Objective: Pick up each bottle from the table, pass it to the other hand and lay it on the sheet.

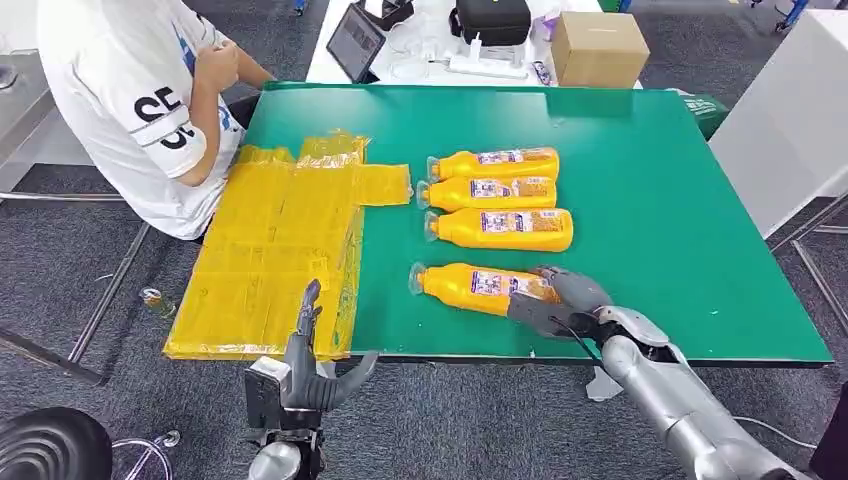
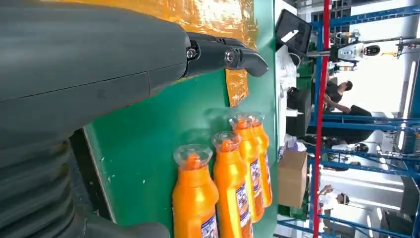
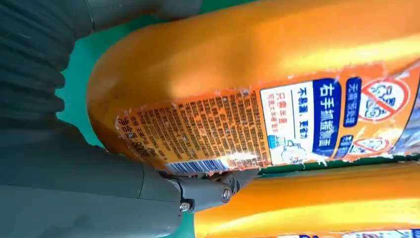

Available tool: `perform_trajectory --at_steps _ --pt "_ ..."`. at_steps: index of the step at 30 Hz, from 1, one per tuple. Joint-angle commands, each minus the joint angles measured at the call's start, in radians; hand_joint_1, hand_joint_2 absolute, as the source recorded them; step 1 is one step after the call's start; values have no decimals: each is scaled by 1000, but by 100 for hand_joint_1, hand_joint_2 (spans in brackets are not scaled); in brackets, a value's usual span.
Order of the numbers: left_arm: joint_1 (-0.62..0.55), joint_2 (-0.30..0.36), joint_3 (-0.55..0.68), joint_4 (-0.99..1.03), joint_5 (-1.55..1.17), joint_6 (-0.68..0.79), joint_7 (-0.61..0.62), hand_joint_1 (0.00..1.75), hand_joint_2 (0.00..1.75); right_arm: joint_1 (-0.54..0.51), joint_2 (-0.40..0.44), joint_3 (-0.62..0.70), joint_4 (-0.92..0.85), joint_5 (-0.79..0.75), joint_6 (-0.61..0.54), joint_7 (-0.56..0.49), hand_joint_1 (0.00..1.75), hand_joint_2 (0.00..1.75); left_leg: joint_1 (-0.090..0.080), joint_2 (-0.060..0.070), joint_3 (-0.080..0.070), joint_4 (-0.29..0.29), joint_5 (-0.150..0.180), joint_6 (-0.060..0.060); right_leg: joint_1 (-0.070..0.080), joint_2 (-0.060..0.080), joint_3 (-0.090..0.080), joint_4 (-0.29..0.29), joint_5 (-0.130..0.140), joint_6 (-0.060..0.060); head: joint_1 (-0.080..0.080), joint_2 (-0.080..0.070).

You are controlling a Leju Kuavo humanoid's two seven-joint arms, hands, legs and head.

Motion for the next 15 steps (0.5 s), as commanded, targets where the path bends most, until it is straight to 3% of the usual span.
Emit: perform_trajectory --at_steps 1,8,11,12,14,15 --pt "-25 -4 9 51 5 -6 11 0 175 87 59 -83 -16 15 -14 -21 175 175 1 -1 2 -2 0 1 2 -2 4 -2 0 -3 0 0" --pt "-18 -4 9 46 8 -10 14 0 175 136 104 -163 -93 11 -71 -78 175 175 1 1 3 -2 -2 1 2 -1 4 -3 -1 -4 0 0" --pt "-1 -7 8 23 9 -4 13 0 175 213 174 -290 -250 -34 -170 -156 175 175 1 1 2 -2 -2 1 2 0 3 -2 -1 -4 0 0" --pt "15 -10 9 -1 26 -6 16 0 175 270 249 -383 -380 -104 -248 -236 175 175 0 1 0 -1 -2 0 1 0 0 -1 -1 -2 0 0" --pt "34 -7 -2 -35 67 -29 32 0 175 338 323 -431 -560 -101 -362 -272 175 175 0 2 -2 0 -2 0 1 2 -2 1 -1 -3 0 0" --pt "38 -5 -8 -45 71 -29 35 0 175 357 324 -420 -615 -82 -360 -234 175 175 0 2 -1 0 -3 0 1 2 -1 1 -2 -4 0 0"
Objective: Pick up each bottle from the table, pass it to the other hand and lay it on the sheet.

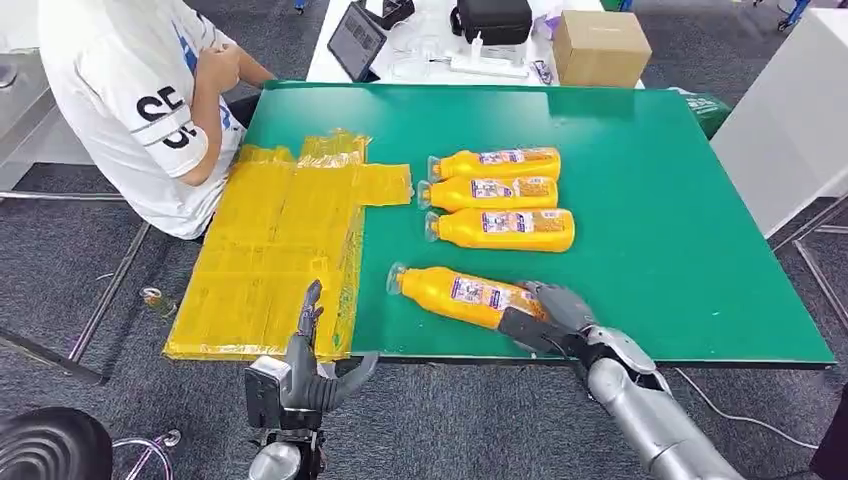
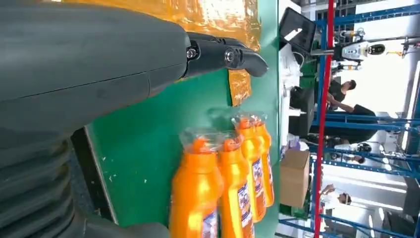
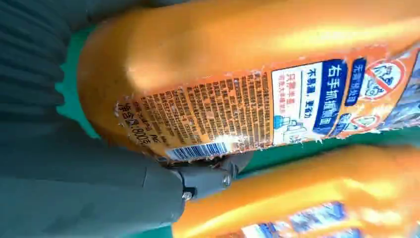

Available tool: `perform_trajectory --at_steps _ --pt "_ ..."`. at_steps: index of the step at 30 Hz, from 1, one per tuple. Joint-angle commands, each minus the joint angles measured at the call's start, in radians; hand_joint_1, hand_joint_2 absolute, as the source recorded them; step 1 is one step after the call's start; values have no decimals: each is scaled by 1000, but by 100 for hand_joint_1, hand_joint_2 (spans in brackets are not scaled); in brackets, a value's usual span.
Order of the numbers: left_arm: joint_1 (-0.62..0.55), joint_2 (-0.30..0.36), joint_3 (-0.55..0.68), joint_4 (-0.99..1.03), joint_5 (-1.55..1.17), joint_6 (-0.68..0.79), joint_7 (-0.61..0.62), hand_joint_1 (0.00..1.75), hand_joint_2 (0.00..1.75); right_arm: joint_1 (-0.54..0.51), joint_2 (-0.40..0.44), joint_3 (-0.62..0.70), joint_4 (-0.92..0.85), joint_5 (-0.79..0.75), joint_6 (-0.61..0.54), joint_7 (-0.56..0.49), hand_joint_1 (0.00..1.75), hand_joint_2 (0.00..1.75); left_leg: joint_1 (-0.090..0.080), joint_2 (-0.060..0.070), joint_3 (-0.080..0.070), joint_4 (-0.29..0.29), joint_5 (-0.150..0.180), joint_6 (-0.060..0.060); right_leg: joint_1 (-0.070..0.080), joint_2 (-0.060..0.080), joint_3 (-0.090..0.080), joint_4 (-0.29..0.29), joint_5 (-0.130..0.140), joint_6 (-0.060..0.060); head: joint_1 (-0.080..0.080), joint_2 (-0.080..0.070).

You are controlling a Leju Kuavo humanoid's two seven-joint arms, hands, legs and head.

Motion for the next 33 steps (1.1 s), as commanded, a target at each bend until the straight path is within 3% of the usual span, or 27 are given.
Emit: perform_trajectory --at_steps 1,4,7,14,22,24,29,33 --pt "35 -5 -8 -45 64 -24 27 0 175 204 235 -265 -487 -60 -226 -99 175 175 0 2 -2 1 -2 0 0 2 -3 2 -1 -3 0 0" --pt "34 -7 -26 -57 152 -84 68 0 175 260 352 -351 -601 -52 -522 -263 175 175 1 1 0 0 -2 0 1 1 -1 1 -2 -3 -1 0" --pt "26 -5 -61 -75 250 -147 113 0 175 340 404 -373 -682 -100 -625 -330 175 175 0 -4 -2 1 -2 1 1 -3 -2 1 -4 -4 1 0" --pt "25 -1 -72 -86 279 -161 122 0 175 357 420 -382 -664 -127 -625 -357 175 175 0 -2 -1 0 -3 1 1 -2 -1 0 -5 -2 0 0" --pt "43 42 -148 -201 424 -309 146 0 175 331 439 -212 -182 -123 -379 -388 175 175 2 1 0 -2 -3 0 2 2 -1 -3 -3 -1 0 0" --pt "44 41 -162 -220 417 -316 146 0 175 314 457 -158 -71 -113 -367 -389 175 175 2 3 5 -3 -4 1 3 3 4 -4 -4 -3 0 0" --pt "47 41 -163 -222 415 -316 146 0 175 309 459 -151 -61 -118 -369 -395 175 175 1 0 2 -2 -4 1 2 1 1 -2 -4 -2 0 0" --pt "40 42 -174 -200 399 -317 148 0 175 303 462 -67 -9 -71 -362 -369 175 175 1 1 3 -2 -5 2 2 1 3 -3 -5 -3 0 0"
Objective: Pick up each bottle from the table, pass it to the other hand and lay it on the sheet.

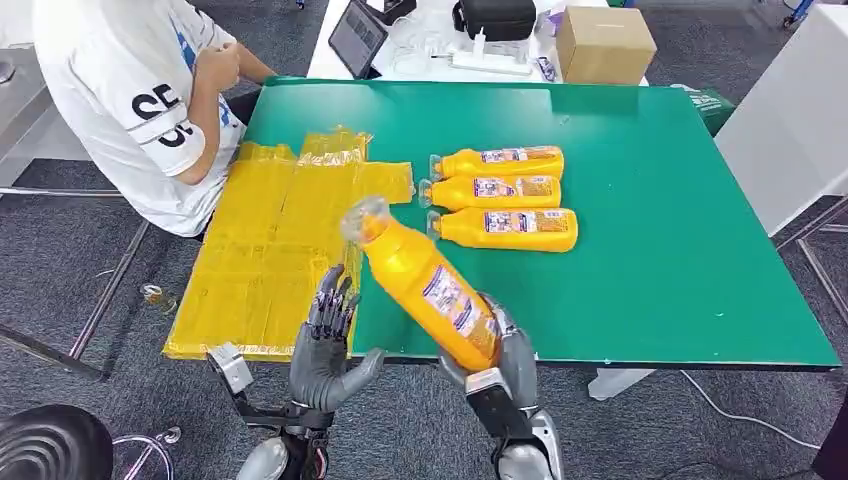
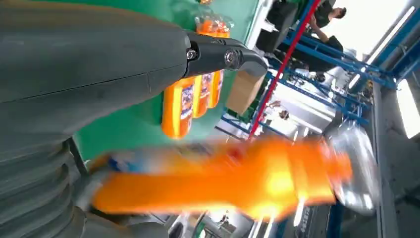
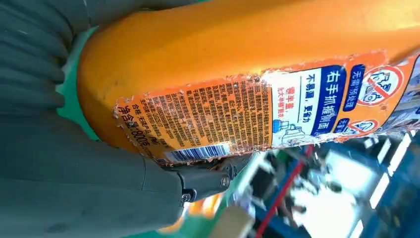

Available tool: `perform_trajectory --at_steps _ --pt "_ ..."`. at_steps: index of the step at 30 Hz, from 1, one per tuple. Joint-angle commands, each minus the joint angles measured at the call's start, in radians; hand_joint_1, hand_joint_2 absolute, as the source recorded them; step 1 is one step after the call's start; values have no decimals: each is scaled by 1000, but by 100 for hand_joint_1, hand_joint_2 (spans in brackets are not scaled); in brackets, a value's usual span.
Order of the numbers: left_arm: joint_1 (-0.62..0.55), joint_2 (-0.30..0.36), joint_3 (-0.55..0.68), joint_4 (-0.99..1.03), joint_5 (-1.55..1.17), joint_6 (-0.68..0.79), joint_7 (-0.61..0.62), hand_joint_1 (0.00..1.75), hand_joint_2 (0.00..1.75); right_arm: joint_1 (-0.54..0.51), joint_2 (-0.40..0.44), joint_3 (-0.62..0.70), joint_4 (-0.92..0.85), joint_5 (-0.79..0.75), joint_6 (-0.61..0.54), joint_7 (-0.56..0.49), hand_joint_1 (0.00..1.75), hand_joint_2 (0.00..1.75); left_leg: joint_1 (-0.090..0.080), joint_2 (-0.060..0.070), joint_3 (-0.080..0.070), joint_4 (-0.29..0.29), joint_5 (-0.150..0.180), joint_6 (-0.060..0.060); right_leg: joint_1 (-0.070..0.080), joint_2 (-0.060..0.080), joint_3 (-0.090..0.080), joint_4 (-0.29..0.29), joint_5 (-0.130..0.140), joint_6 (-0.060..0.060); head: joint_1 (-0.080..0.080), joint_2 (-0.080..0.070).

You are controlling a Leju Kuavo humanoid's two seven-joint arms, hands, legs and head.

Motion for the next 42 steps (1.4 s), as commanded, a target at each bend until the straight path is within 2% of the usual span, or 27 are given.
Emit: perform_trajectory --at_steps 1,4,5,6,14,15,16,18,20,21,26,28,30,33,36,37,38,42 --pt "-1 16 -44 20 -16 -1 9 0 175 -61 7 144 228 50 3 22 175 175 0 3 6 -1 -2 2 1 2 5 -2 0 -2 0 0" --pt "-4 17 -49 34 -23 1 15 0 175 -68 16 173 243 84 -34 28 175 175 0 6 8 -2 -3 2 1 3 7 -3 -1 -4 0 0" --pt "-6 17 -48 39 -22 1 15 0 175 -72 15 177 246 85 -36 32 175 175 1 8 14 -3 -4 3 3 4 13 -4 -2 -7 0 0" --pt "-6 17 -48 39 -22 1 15 0 175 -72 15 177 246 85 -36 32 175 175 0 2 5 -1 -1 1 1 1 4 -2 -1 -3 0 0" --pt "-6 17 -48 38 -22 1 15 0 175 -74 11 176 245 85 -35 31 175 175 1 3 8 -1 -3 2 2 1 7 -3 -1 -3 0 0" --pt "-6 19 -50 37 -31 4 20 0 175 -73 7 184 238 78 -33 32 175 175 0 1 2 -1 -1 1 0 0 2 -1 0 -1 0 0" --pt "-7 20 -52 42 -39 9 25 0 175 -75 6 195 233 77 -33 30 175 175 0 3 7 -1 -2 2 1 1 6 -2 -1 -3 0 0" --pt "-13 19 -51 65 -76 33 36 0 175 -81 7 217 215 79 -53 37 175 175 0 2 4 -1 -1 1 0 1 3 -1 -1 -2 0 0" --pt "-24 16 -46 99 -97 51 51 0 175 -86 7 231 197 89 -68 49 175 175 0 4 7 -2 -2 2 1 1 6 -2 -1 -4 0 0" --pt "-27 12 -42 112 -140 98 51 0 175 -84 4 239 186 97 -81 57 175 175 0 3 4 -1 -1 1 1 1 4 -1 -1 -3 0 0" --pt "-40 2 -29 176 -123 95 72 0 175 -63 -20 282 125 161 -142 84 175 175 0 3 7 -1 -2 2 1 1 6 -2 -1 -3 0 0" --pt "-46 -3 -25 188 -90 66 80 0 175 -69 -26 301 143 165 -138 91 175 175 0 2 4 -1 -1 1 1 0 3 -2 -1 -2 0 0" --pt "-54 -2 -29 197 -56 36 88 0 175 -82 -26 328 195 171 -128 88 175 175 1 2 11 -2 -3 3 2 0 11 -4 -2 -5 0 0" --pt "-63 -1 -22 208 6 -3 100 0 175 -103 -22 361 278 179 -137 77 175 175 0 3 6 -2 -1 2 1 1 5 -3 0 -2 0 0" --pt "-66 -1 -18 216 65 -37 115 0 175 -117 -20 389 337 196 -145 71 175 175 0 2 9 -3 -2 2 2 0 9 -4 -1 -4 0 0" --pt "-66 -2 -17 217 81 -46 119 0 175 -120 -19 395 346 189 -134 70 175 175 1 3 11 -3 -2 2 2 0 10 -4 -1 -5 0 0" --pt "-66 -1 -18 218 93 -56 121 0 175 -121 -20 398 351 189 -129 69 175 175 0 1 5 -2 -1 1 1 0 4 -2 0 -3 0 0" --pt "-66 -1 -18 218 93 -56 121 0 175 -121 -20 398 351 189 -129 69 175 175 0 1 5 -2 -1 1 1 0 4 -2 0 -3 0 0"
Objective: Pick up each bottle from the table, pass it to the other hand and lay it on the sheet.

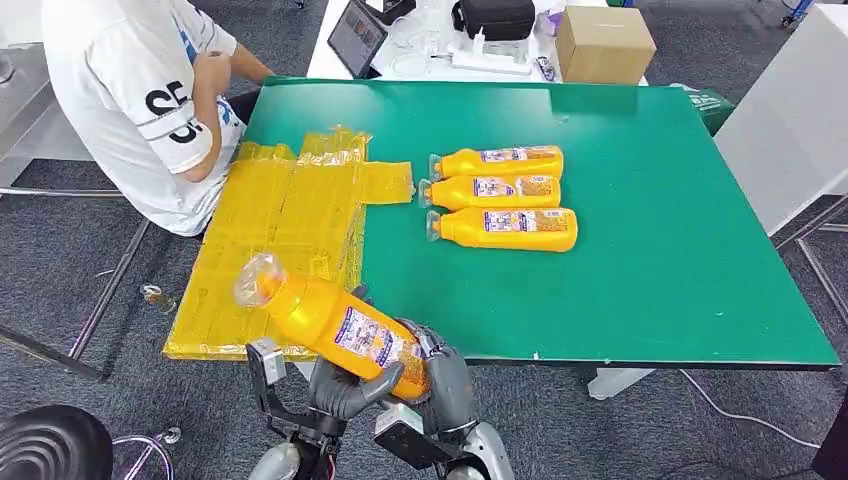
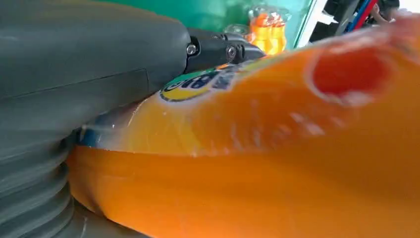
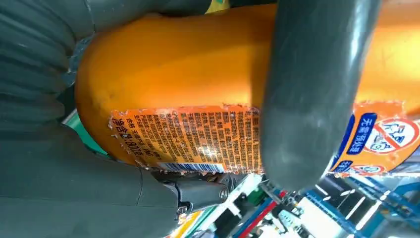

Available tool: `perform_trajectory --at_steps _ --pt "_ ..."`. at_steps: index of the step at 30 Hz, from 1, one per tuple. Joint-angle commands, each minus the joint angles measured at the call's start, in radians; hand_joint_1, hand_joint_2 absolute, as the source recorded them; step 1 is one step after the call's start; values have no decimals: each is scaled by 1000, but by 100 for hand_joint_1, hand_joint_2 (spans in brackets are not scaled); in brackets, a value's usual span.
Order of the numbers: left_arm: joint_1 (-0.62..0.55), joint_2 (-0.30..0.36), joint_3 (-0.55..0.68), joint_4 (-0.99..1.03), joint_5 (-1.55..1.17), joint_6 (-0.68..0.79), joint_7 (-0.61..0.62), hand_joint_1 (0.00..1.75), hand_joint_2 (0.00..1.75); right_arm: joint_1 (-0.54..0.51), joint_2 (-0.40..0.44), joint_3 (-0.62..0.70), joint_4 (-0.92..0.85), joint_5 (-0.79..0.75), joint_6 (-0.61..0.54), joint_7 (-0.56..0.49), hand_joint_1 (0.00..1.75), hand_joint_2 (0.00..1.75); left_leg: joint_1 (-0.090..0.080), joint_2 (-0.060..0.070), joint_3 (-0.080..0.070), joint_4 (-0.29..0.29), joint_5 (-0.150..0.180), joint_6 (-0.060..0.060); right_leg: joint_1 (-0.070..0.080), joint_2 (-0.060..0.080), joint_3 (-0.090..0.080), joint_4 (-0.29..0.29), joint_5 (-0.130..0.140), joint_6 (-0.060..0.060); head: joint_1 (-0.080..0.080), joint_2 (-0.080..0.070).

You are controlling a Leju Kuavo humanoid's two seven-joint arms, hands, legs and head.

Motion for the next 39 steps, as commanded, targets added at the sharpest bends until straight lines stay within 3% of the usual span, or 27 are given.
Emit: perform_trajectory --at_steps 1,3,4,27,28,29,39 --pt "-45 -7 0 96 92 -65 30 0 175 -56 -30 114 183 14 6 -12 175 175 0 0 5 -2 -1 1 1 -1 5 -2 -1 -2 0 0" --pt "-46 -6 -2 98 113 -81 32 0 175 -62 -31 125 200 13 15 -13 175 175 1 1 7 -2 -1 1 2 -1 8 -3 -1 -3 0 0" --pt "-41 -16 6 48 303 -211 55 0 175 -77 -36 157 277 -8 108 -16 175 175 0 0 4 -2 -1 1 1 -1 4 -2 -1 -2 0 0" --pt "-59 -27 -32 47 61 -119 -68 0 175 -71 -38 161 221 2 166 25 175 175 1 0 4 0 -1 2 2 -5 5 -1 -2 -3 0 0" --pt "-59 -29 -33 49 67 -128 -69 19 175 -71 -36 161 220 4 167 28 175 175 0 1 2 0 0 1 1 -3 1 -1 -1 -2 0 0" --pt "-59 -33 -32 55 97 -149 -59 173 175 -72 -35 161 221 10 170 34 175 175 1 0 4 0 -1 2 2 -4 4 -1 -2 -3 0 0" --pt "-53 -28 -48 65 196 -245 -22 175 175 -77 -31 159 229 23 170 35 175 175 1 0 5 0 -2 2 2 -4 5 -1 -3 -3 0 0"
